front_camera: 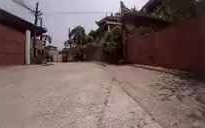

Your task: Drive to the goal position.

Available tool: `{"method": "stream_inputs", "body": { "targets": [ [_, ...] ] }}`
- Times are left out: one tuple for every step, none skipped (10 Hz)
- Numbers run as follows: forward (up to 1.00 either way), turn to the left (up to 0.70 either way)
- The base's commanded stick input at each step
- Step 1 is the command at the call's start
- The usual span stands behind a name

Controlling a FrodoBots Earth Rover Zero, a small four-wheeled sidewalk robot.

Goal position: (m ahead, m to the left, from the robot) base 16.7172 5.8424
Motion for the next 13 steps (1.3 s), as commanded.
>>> {"method": "stream_inputs", "body": {
  "targets": [
    [1.0,0.0],
    [1.0,0.1],
    [1.0,0.24],
    [1.0,0.38],
    [1.0,0.4],
    [1.0,0.4],
    [1.0,0.4],
    [1.0,0.3],
    [1.0,0.15],
    [1.0,0.0],
    [1.0,0.0],
    [1.0,0.0],
    [1.0,0.0]
  ]
}}
